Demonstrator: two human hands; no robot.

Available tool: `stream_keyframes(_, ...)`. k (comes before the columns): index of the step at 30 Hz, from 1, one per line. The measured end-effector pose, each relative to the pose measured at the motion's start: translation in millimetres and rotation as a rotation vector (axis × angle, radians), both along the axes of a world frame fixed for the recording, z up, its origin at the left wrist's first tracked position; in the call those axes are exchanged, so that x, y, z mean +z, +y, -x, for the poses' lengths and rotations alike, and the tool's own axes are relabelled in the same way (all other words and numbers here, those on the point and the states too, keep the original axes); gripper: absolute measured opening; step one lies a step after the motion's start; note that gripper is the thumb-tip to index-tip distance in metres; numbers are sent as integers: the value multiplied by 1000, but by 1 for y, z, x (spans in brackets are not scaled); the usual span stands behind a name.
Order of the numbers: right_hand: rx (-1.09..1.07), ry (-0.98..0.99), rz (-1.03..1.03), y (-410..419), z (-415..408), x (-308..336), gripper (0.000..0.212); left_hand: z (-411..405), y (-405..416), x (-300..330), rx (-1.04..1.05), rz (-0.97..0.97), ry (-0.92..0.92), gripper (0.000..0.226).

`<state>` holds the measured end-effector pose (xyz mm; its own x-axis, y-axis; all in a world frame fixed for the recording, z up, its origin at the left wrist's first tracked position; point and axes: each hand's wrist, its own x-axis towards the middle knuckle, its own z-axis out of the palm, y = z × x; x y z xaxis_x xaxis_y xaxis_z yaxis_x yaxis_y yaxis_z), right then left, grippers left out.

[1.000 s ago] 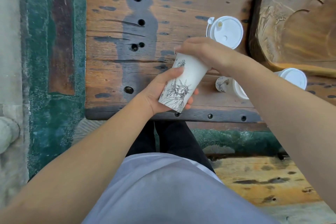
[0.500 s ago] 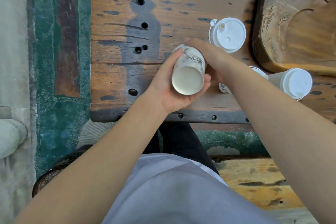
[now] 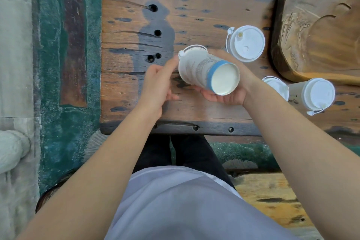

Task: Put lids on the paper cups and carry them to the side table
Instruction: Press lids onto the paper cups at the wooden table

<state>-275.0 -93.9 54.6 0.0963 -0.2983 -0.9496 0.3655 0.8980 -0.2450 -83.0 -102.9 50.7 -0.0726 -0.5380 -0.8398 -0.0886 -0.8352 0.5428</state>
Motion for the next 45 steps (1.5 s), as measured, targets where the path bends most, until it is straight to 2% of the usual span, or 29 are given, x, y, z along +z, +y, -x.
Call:
stream_keyframes(1, -58, -37, -18, 3, 0, -1, 41, -4, 2, -5, 16, 22, 33, 53)
stream_keyframes(3, -192, -146, -19, 12, -5, -2, 39, -11, 6, -14, 7, 20, 259, 51)
stream_keyframes(5, -292, -240, 14, 22, -13, -7, 38, -13, 6, -20, 2, 41, 512, 67)
stream_keyframes(7, -377, -329, 48, 32, -19, -12, 41, -12, 2, -20, -63, 112, 650, 83)
stream_keyframes(10, -442, -519, 51, 40, -24, -13, 37, -8, -6, -12, -240, 243, 666, 87)
stream_keyframes(12, -435, -644, 51, 41, -23, -12, 39, -10, -11, -5, -278, 248, 673, 90)
stream_keyframes(15, -342, -700, 77, 42, -16, -12, 42, -13, -16, 0, -309, 249, 664, 93)
stream_keyframes(17, -283, -587, 100, 42, -10, -9, 43, -16, -17, 2, -298, 275, 624, 89)
stream_keyframes(19, -252, -378, 104, 44, -4, -6, 53, -22, -16, 2, -292, 331, 545, 83)
stream_keyframes(22, -177, -99, 147, 48, 9, -1, 55, -32, -16, 4, -364, 460, 327, 82)
stream_keyframes(26, 76, 287, 370, 55, 12, 0, 43, -32, -11, 5, -592, 616, -55, 85)
stream_keyframes(28, 257, 465, 520, 52, 2, 8, 51, -27, -5, 2, -678, 697, -198, 90)
stream_keyframes(29, 312, 505, 569, 50, -6, 12, 51, -24, -2, 0, -709, 746, -254, 94)
stream_keyframes(31, 315, 513, 603, 45, -21, 13, 40, -16, 4, -8, -740, 851, -340, 99)
stream_keyframes(33, 252, 498, 596, 42, -34, 9, 29, -9, 10, -15, -749, 965, -374, 96)
stream_keyframes(35, 165, 498, 584, 44, -40, 1, 27, -6, 15, -21, -742, 1011, -363, 94)
stream_keyframes(39, 109, 497, 541, 49, -39, -9, 31, -10, 24, -26, -636, 791, -219, 95)
stream_keyframes(42, 165, 562, 570, 52, -43, -14, 34, -13, 33, -33, -653, 784, -247, 87)
stream_keyframes(45, 228, 631, 605, 52, -50, -18, 35, -13, 38, -39, -657, 733, -237, 97)
